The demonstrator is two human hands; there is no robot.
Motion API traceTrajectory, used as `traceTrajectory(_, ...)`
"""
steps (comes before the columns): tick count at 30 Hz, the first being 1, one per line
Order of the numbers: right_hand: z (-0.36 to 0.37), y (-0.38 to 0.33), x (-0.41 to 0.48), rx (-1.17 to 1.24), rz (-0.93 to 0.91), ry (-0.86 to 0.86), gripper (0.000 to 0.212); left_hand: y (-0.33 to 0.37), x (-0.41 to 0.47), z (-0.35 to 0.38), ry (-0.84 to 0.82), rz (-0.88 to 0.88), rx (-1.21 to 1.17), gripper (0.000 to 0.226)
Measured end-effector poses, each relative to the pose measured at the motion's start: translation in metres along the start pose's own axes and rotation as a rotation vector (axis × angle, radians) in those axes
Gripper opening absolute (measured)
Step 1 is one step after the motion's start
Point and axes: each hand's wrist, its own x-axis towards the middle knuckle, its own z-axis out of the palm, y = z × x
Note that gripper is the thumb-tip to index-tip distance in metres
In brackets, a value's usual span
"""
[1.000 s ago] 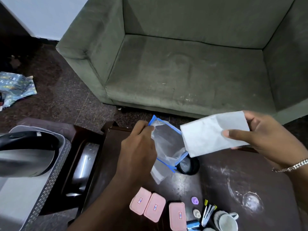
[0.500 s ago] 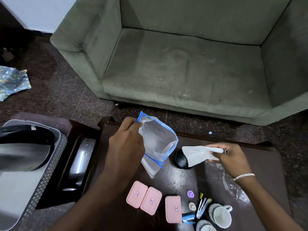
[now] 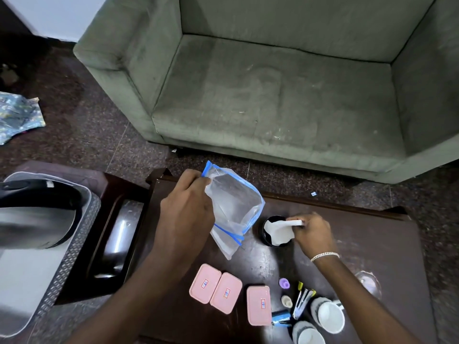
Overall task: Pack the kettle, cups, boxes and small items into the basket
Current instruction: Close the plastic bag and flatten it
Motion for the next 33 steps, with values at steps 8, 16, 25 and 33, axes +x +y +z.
traceTrajectory(8,0.020,-0.005,0.011,-0.280,0.028,-0.109,0.032,0.000,-0.002,-0.002,-0.017,-0.022,-0.028,0.028)
traceTrajectory(16,-0.014,-0.036,-0.009,-0.245,-0.151,0.101,0.054,-0.008,-0.004,-0.009,-0.008,-0.057,-0.091,0.025)
traceTrajectory(25,-0.040,-0.155,-0.090,0.149,-0.692,0.146,0.070,-0.012,-0.003,-0.020,0.043,-0.161,-0.152,0.018)
traceTrajectory(33,-0.037,-0.181,-0.059,0.142,-0.583,0.037,0.009,-0.036,0.005,-0.043,0.212,-0.178,-0.453,0.036)
